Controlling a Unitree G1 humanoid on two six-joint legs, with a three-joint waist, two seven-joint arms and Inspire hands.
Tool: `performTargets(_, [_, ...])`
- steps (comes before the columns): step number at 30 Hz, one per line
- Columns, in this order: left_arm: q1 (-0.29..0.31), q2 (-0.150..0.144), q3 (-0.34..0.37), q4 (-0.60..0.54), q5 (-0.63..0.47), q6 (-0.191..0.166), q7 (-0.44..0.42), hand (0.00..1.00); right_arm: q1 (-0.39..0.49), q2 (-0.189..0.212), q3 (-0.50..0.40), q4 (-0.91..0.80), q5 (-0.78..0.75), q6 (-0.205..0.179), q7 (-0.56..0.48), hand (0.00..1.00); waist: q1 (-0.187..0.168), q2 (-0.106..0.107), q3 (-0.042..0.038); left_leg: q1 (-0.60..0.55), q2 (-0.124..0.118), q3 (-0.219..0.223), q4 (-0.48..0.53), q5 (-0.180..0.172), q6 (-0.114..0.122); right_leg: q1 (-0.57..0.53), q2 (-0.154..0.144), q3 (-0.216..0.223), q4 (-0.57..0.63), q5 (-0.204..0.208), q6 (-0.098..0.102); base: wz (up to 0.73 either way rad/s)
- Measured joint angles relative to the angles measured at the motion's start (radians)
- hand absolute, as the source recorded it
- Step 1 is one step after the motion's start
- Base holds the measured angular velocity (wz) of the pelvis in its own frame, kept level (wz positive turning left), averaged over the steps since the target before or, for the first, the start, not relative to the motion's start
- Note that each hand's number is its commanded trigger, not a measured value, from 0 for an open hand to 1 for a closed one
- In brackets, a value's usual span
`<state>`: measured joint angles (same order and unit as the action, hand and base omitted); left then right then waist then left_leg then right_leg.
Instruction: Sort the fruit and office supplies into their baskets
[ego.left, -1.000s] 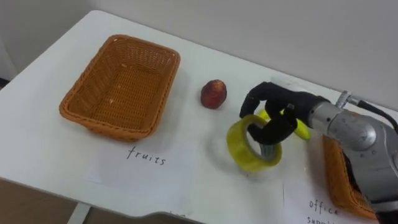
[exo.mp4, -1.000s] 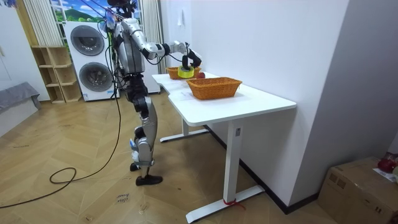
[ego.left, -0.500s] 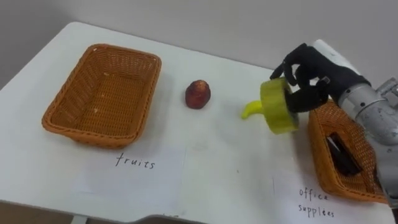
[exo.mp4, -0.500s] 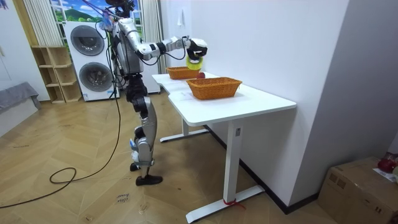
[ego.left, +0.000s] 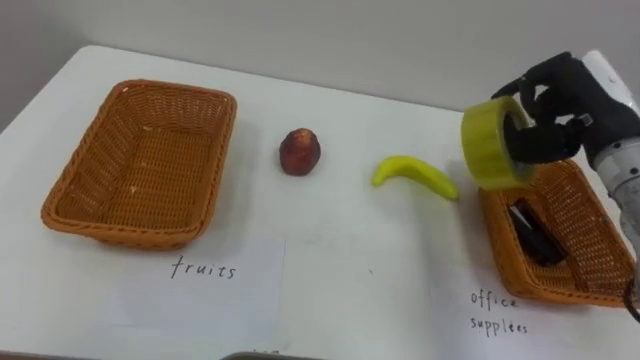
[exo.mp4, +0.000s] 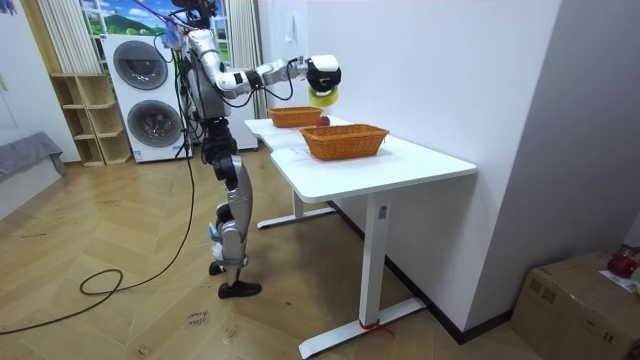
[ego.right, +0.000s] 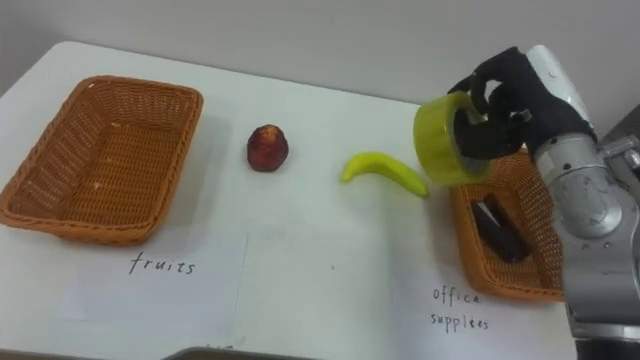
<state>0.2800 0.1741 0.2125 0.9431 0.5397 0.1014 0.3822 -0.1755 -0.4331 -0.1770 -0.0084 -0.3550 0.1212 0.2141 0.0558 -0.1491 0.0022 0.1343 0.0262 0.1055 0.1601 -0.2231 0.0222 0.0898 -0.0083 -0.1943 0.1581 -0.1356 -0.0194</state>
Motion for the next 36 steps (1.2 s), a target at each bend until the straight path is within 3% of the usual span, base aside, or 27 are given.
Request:
performTargets(3, [0.000, 0.000, 0.000, 0.000, 0.000, 0.000, 0.000, 0.00, 0.027, -0.003, -0.003, 0.006, -0.002, 0.002, -0.025, 1.00, -0.003, 0.000, -0.0003, 0.000, 0.001, 0.001, 0.000, 0.000, 0.000, -0.004, 0.000, 0.001, 0.007, 0.000, 0.000, 0.00])
performTargets(4, [0.001, 0.000, 0.001, 0.000, 0.000, 0.000, 0.000, 0.00, 0.036, -0.003, -0.004, 0.007, -0.001, 0.002, -0.027, 1.00, -0.006, 0.005, 0.0037, 0.001, 0.001, 0.004, 0.000, 0.000, 0.000, -0.007, 0.000, 0.003, 0.011, 0.000, 0.000, -0.07])
performTargets(12, [0.007, 0.000, 0.022, -0.003, 0.000, 0.001, 0.000, 0.00, 0.057, -0.010, -0.037, 0.039, 0.011, 0.002, -0.032, 1.00, -0.035, 0.005, 0.0007, 0.001, 0.001, 0.018, 0.000, 0.000, 0.000, -0.012, 0.001, 0.019, 0.012, 0.000, 0.000, -0.05])
performTargets(17, [0.007, 0.000, 0.021, -0.003, 0.000, 0.001, -0.001, 0.00, 0.057, -0.011, -0.087, 0.078, 0.008, 0.002, -0.091, 1.00, -0.051, 0.006, -0.0010, 0.001, 0.002, 0.025, -0.002, 0.000, 0.000, -0.014, 0.003, 0.026, 0.013, 0.000, 0.000, -0.02])
performTargets(36, [-0.001, 0.000, 0.020, 0.002, -0.028, 0.001, -0.004, 0.00, 0.063, -0.010, -0.091, 0.195, 0.008, 0.003, -0.147, 1.00, -0.077, 0.020, -0.0045, 0.019, 0.006, 0.047, -0.010, -0.001, 0.000, -0.011, 0.010, 0.054, 0.016, 0.001, -0.001, -0.03])
